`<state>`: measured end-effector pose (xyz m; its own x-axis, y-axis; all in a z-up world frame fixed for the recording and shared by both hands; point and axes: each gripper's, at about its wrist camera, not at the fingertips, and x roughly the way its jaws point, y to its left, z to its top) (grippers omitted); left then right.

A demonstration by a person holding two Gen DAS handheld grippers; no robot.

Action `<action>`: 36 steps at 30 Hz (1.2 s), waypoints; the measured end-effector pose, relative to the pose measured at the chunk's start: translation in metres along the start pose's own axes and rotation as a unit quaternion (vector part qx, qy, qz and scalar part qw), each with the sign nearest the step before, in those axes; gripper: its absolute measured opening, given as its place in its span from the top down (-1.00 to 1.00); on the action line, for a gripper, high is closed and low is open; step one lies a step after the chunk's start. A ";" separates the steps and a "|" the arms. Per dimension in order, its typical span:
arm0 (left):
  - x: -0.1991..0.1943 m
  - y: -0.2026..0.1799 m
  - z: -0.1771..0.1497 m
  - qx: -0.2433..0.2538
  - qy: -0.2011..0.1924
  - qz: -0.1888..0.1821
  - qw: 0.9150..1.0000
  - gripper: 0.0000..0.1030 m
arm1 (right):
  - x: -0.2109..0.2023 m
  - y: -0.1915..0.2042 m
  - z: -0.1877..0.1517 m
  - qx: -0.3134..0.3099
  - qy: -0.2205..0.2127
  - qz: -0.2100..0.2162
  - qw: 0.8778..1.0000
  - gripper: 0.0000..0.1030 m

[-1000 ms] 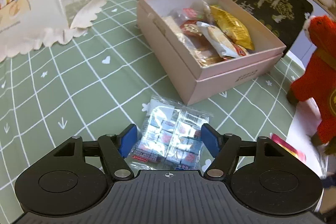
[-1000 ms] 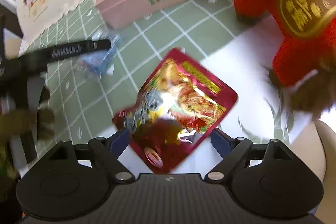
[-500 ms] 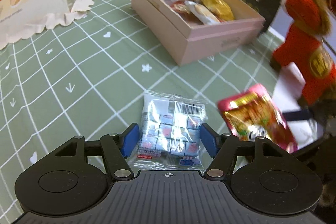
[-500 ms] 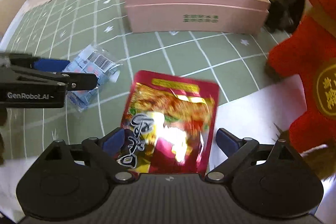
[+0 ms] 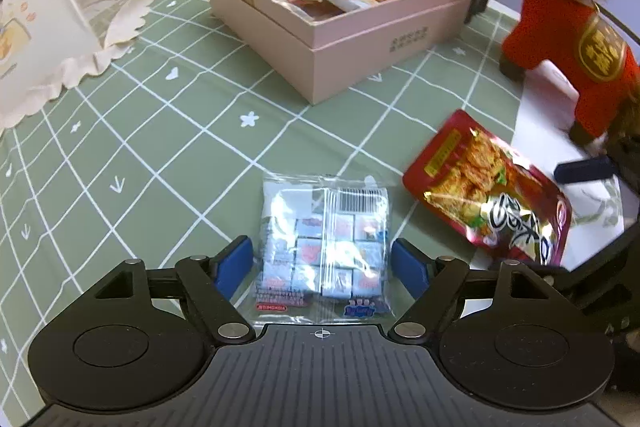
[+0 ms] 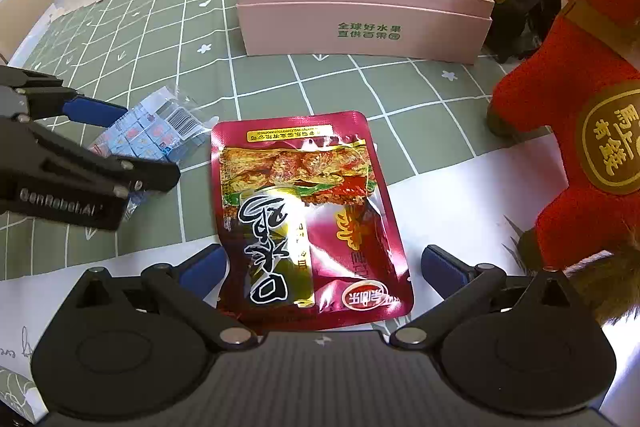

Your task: Organize snacks

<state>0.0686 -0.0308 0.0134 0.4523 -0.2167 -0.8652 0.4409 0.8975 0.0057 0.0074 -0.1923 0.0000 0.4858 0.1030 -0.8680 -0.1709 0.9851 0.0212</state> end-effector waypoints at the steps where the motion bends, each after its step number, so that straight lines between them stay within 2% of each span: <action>1: 0.000 0.000 0.000 -0.003 -0.002 -0.001 1.000 -0.57 | -0.001 0.001 -0.001 0.000 -0.004 0.000 1.000 -1.00; 5: -0.006 -0.001 -0.007 -0.009 -0.008 0.005 1.000 -0.45 | -0.002 0.001 -0.005 -0.004 -0.015 0.001 1.000 -1.00; 11: -0.014 0.000 -0.018 -0.032 -0.018 0.009 0.999 -0.39 | 0.000 -0.001 -0.001 -0.019 -0.014 0.010 1.000 -1.00; 20: -0.014 0.001 -0.019 -0.049 -0.018 0.007 0.999 -0.41 | 0.012 -0.001 0.021 -0.003 -0.017 0.003 1.000 -1.00; 25: -0.011 -0.008 -0.019 -0.038 -0.017 0.021 0.999 -0.52 | -0.001 0.005 0.019 -0.020 -0.030 0.005 0.999 -0.72; 29: -0.008 -0.013 -0.021 -0.029 -0.020 0.025 0.999 -0.67 | -0.017 0.007 0.015 -0.030 -0.045 0.023 0.998 -0.15; 36: -0.007 -0.014 -0.022 -0.031 -0.020 0.023 0.999 -0.73 | -0.025 -0.001 0.012 -0.022 -0.049 0.020 0.998 -0.07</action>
<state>0.0425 -0.0335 0.0087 0.5025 -0.1896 -0.8435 0.3708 0.9286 0.0121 0.0057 -0.1940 0.0275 0.5594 0.1574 -0.8138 -0.2288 0.9730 0.0309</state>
